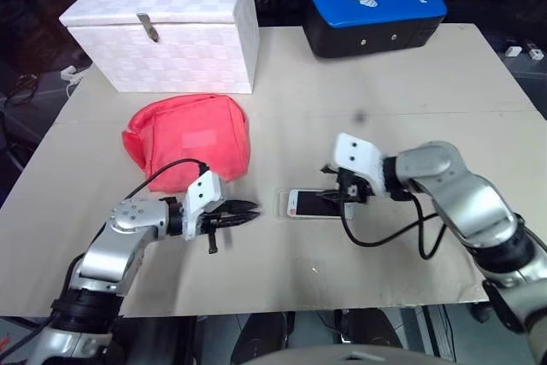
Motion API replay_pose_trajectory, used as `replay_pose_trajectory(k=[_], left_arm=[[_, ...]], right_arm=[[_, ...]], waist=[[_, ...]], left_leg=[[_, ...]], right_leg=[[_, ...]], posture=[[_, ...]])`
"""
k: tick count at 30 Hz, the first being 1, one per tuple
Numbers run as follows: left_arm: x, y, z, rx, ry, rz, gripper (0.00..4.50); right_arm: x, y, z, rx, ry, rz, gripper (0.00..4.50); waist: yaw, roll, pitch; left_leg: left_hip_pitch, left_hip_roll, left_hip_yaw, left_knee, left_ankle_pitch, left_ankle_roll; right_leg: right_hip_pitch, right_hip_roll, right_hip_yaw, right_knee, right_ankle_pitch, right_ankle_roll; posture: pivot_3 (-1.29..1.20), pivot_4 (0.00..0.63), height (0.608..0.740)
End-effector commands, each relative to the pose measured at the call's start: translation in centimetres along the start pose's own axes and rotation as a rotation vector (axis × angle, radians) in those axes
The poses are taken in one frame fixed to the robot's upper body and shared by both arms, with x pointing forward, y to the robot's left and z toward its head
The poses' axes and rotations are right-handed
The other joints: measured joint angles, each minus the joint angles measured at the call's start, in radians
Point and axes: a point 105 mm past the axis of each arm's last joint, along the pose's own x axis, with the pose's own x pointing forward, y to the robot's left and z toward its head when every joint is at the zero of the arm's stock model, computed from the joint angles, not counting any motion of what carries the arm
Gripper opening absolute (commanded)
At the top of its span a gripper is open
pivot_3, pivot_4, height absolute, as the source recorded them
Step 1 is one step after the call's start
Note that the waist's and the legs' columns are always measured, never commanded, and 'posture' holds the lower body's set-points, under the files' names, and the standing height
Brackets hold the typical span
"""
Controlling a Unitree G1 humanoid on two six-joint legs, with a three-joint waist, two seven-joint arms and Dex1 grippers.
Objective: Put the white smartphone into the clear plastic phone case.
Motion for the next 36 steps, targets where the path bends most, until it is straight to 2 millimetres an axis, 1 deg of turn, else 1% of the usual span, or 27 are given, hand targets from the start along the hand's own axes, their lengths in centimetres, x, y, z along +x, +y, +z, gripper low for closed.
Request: replay_pose_trajectory(k=[1,2,3,7,10,12,14,16,18,21,23,24,26,28,29,31,33,36], left_arm=[[1.0,0.6,0.2,0.037,0.021,-0.014,0.0],[1.1,0.7,0.3,0.035,0.021,-0.012,0.0],[1.4,0.8,0.2,0.041,0.025,-0.016,0.0],[1.9,0.8,0.0,0.04,0.038,-0.04,0.0],[1.9,0.7,-0.2,0.059,0.067,-0.051,0.0],[2.0,0.7,-0.3,0.069,0.081,-0.057,0.0],[2.0,0.8,-0.4,0.074,0.092,-0.058,0.0],[2.0,0.7,-0.5,0.072,0.098,-0.058,0.0],[2.1,0.7,-0.6,0.068,0.103,-0.058,0.0],[2.3,0.7,-0.7,0.053,0.101,-0.056,0.0],[2.4,0.6,-0.7,0.056,0.101,-0.06,0.0],[2.5,0.6,-0.6,0.055,0.097,-0.062,0.0],[2.9,0.6,-0.3,0.047,0.086,-0.066,0.0],[3.2,0.5,0.0,0.055,0.081,-0.068,0.0],[3.3,0.6,0.0,0.057,0.081,-0.07,0.0],[3.5,0.6,0.0,0.064,0.081,-0.073,0.0],[3.7,0.6,0.1,0.074,0.077,-0.08,0.0],[3.9,0.6,0.6,0.087,0.069,-0.085,0.0]], right_arm=[[-0.5,0.6,-0.3,0.012,-0.034,-0.023,0.69],[-0.3,0.7,-0.4,0.023,-0.041,-0.025,0.22],[0.4,1.1,-0.5,0.009,-0.044,-0.012,0.03],[3.0,1.9,-0.9,-0.02,-0.042,0.029,0.03],[5.0,2.2,-3.7,-0.076,0.071,0.064,0.03],[5.9,2.2,-5.6,-0.115,0.153,0.084,0.03],[6.1,2.1,-6.3,-0.159,0.193,0.089,0.03],[5.8,1.7,-5.3,-0.181,0.158,0.083,0.03],[5.2,1.0,-3.6,-0.187,0.089,0.041,0.03],[3.0,0.1,-0.3,-0.097,-0.073,-0.024,0.03],[1.2,0.0,0.3,-0.058,-0.111,-0.049,0.03],[0.4,-0.1,0.2,-0.052,-0.107,-0.064,0.03],[-1.2,-0.4,-0.8,-0.037,-0.059,-0.112,0.03],[-2.5,-0.4,-2.9,-0.024,0.03,-0.157,0.03],[-2.9,-0.4,-3.7,-0.014,0.059,-0.167,0.03],[-3.1,-0.4,-5.0,0.009,0.113,-0.193,0.03],[-2.9,-0.2,-5.9,0.0,0.161,-0.2,0.03],[-2.4,-0.1,-6.0,0.021,0.175,-0.206,0.03]], waist=[[-0.005,0.0,0.0],[-0.01,0.0,0.0],[-0.015,0.0,0.0],[-0.026,0.0,0.0],[-0.026,0.0,0.0],[-0.026,-0.002,-0.001],[-0.025,-0.001,-0.001],[-0.021,-0.002,-0.002],[-0.019,-0.002,-0.002],[-0.016,-0.002,-0.002],[-0.008,-0.001,-0.001],[-0.007,-0.001,-0.001],[-0.003,-0.001,-0.001],[-0.002,-0.002,-0.002],[-0.002,-0.001,-0.001],[0.004,-0.001,-0.001],[0.002,-0.001,-0.001],[0.0,-0.001,-0.001]], left_leg=[[0.0,0.0,0.0,0.0,0.0,0.0],[0.0,0.0,0.0,0.0,0.0,0.0],[0.0,0.0,0.001,0.0,0.0,0.0],[0.0,0.0,0.001,0.0,0.0,0.0],[0.0,0.0,0.002,0.001,0.0,0.0],[0.0,0.0,0.002,0.001,0.0,0.0],[0.003,0.0,0.002,0.001,0.0,0.0],[0.01,0.0,0.002,0.0,0.0,0.0],[0.012,0.0,0.002,0.0,0.0,0.0],[0.012,0.0,0.002,0.0,0.0,0.0],[0.01,0.0,0.002,0.0,0.0,0.0],[0.008,0.0,0.002,0.0,0.0,0.0],[0.007,0.0,0.002,0.0,0.0,0.0],[0.007,0.0,0.002,0.0,0.0,0.0],[0.007,0.0,0.002,0.0,0.0,0.0],[0.007,0.0,0.002,0.0,0.0,0.0],[0.006,0.0,0.002,0.0,0.0,0.0],[0.007,0.0,0.002,0.001,0.0,0.0]], right_leg=[[0.0,0.0,0.0,0.0,0.0,0.0],[-0.001,0.0,0.001,0.001,0.0,0.0],[-0.001,0.001,0.002,0.001,0.0,0.0],[-0.002,0.001,0.002,0.002,0.0,0.0],[-0.002,0.001,0.002,0.002,0.0,0.0],[-0.002,0.001,0.002,0.002,0.0,0.0],[0.001,0.001,0.002,0.002,0.0,0.0],[0.008,0.001,0.002,0.001,0.0,0.0],[0.01,0.001,0.002,0.001,0.0,0.0],[0.01,0.001,0.002,0.002,0.0,0.0],[0.008,0.001,0.002,0.002,0.0,0.0],[0.006,0.001,0.002,0.002,0.0,0.0],[0.006,0.001,0.002,0.002,0.0,0.0],[0.006,0.001,0.002,0.001,0.0,0.0],[0.006,0.001,0.002,0.001,0.0,0.0],[0.006,0.0,0.002,0.001,0.0,0.0],[0.006,0.0,0.002,0.001,0.0,0.0],[0.006,0.0,0.002,0.002,0.0,0.0]], posture=[[0.0,0.15,0.74],[0.0,0.15,0.74],[0.0,0.15,0.74],[0.0,0.15,0.74],[0.0,0.15,0.74],[0.0,0.15,0.74],[0.0,0.15,0.74],[0.0,0.15,0.74],[0.0,0.15,0.74],[0.0,0.15,0.74],[0.0,0.15,0.74],[0.0,0.15,0.74],[0.0,0.15,0.74],[0.0,0.15,0.74],[0.0,0.15,0.74],[0.0,0.15,0.74],[0.0,0.15,0.74],[0.0,0.15,0.74]])
